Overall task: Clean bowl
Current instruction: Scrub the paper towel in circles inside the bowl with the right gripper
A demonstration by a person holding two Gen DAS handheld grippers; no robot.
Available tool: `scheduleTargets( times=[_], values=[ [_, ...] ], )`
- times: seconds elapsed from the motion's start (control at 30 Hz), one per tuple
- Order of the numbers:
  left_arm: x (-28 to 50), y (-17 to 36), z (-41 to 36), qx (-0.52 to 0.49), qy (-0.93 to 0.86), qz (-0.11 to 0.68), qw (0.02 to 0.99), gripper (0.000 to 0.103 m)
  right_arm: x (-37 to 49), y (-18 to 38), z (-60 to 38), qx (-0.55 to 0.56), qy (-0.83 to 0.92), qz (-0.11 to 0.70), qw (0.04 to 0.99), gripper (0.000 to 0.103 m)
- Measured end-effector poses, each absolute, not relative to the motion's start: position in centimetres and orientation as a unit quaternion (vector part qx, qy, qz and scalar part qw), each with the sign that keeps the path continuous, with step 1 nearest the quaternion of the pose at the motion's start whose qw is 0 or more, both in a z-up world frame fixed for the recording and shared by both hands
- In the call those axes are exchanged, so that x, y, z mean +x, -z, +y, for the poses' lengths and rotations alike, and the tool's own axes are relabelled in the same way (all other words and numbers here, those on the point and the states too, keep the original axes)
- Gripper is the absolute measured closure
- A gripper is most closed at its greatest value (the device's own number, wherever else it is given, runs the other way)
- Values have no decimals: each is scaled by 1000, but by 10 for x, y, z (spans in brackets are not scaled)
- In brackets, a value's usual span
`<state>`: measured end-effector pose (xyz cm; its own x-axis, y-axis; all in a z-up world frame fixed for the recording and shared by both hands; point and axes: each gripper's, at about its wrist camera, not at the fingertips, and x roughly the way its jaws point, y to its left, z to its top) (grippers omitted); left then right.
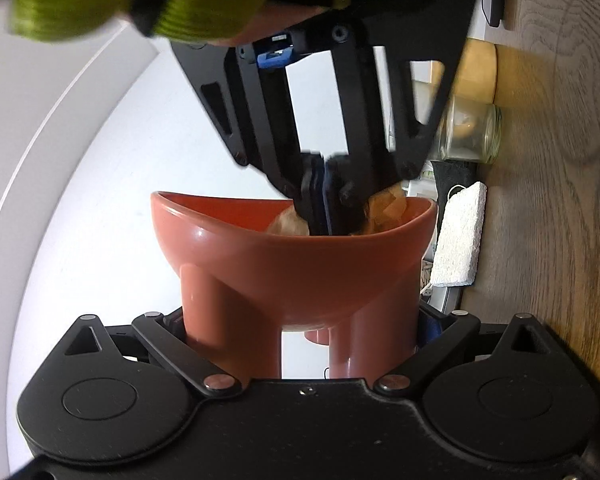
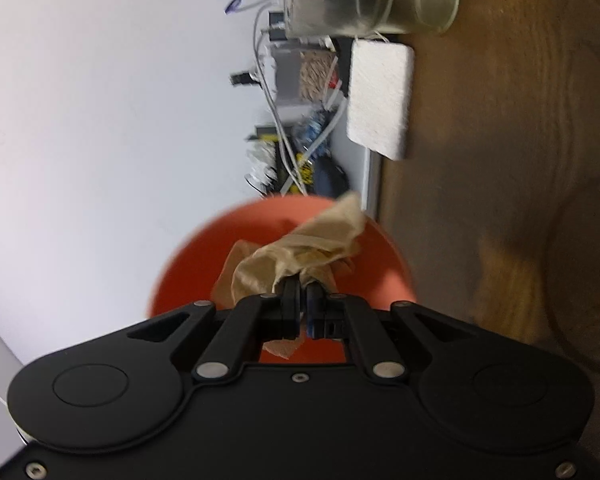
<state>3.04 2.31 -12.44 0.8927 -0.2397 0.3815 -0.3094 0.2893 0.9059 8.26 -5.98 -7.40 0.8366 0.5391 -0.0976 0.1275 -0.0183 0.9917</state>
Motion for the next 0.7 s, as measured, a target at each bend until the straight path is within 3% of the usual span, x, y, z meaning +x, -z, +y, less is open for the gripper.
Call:
scheduleTargets(
  times=[0.27, 0.7],
  values=[
    [30, 124, 22, 596, -23, -231, 769, 7, 63, 63, -44, 677, -200, 257, 660, 97],
    [20, 124, 24, 588, 4, -250, 769, 7, 69, 33, -59, 670, -213, 197, 684, 98]
  ],
)
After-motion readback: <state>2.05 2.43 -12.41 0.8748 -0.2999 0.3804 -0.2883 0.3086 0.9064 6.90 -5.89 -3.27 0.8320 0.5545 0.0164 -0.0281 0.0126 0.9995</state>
